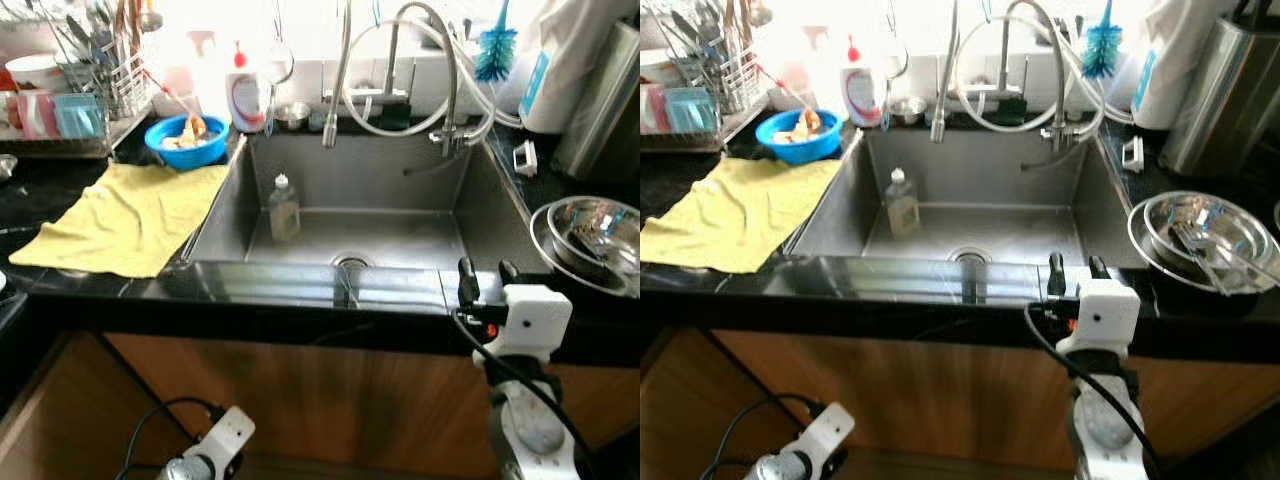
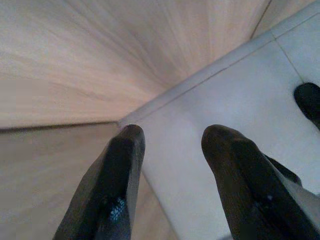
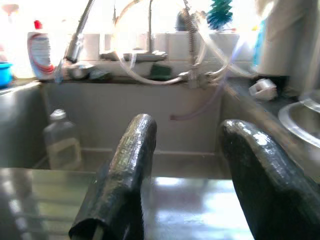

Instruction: Kitchen organization

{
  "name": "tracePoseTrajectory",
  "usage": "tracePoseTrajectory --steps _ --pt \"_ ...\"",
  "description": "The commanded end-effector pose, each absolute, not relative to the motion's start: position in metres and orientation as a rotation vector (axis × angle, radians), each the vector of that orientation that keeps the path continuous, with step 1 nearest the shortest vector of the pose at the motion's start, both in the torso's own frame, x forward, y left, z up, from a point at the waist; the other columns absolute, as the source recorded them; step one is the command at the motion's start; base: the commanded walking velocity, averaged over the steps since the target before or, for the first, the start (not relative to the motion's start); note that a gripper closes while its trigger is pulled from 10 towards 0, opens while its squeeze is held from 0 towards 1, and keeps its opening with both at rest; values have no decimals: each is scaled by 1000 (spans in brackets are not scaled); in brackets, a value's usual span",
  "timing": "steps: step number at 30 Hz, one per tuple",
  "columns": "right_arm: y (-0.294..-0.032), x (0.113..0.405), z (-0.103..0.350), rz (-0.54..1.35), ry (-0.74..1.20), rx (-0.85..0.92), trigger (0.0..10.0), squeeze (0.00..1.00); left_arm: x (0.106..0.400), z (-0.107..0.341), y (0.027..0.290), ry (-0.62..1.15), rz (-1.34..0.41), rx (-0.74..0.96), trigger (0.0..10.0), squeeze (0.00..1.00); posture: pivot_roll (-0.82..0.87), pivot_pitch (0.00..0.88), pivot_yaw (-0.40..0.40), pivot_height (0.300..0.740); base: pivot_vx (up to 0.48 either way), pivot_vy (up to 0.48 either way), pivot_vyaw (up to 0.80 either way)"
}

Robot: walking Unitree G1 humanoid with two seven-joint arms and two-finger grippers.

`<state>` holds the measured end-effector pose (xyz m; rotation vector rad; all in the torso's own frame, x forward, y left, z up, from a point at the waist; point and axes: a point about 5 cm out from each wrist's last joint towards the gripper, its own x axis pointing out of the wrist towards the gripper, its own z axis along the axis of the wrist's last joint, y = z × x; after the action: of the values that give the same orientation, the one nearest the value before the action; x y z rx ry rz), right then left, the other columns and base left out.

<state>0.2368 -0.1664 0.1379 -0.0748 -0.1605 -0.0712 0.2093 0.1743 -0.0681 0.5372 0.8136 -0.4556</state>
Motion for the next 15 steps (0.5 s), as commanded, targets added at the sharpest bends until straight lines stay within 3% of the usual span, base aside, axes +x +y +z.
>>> tracePoseTrajectory --steps 1,15 --pt "-163 237 138 -53 -163 -70 10000 0 206 -70 181 831 -454 565 10000 0 -126 0 69 740 0 0 0" --pt "-163 238 138 -47 -155 -72 10000 0 205 -70 183 832 -455 577 10000 0 -127 0 63 740 0 -18 0"
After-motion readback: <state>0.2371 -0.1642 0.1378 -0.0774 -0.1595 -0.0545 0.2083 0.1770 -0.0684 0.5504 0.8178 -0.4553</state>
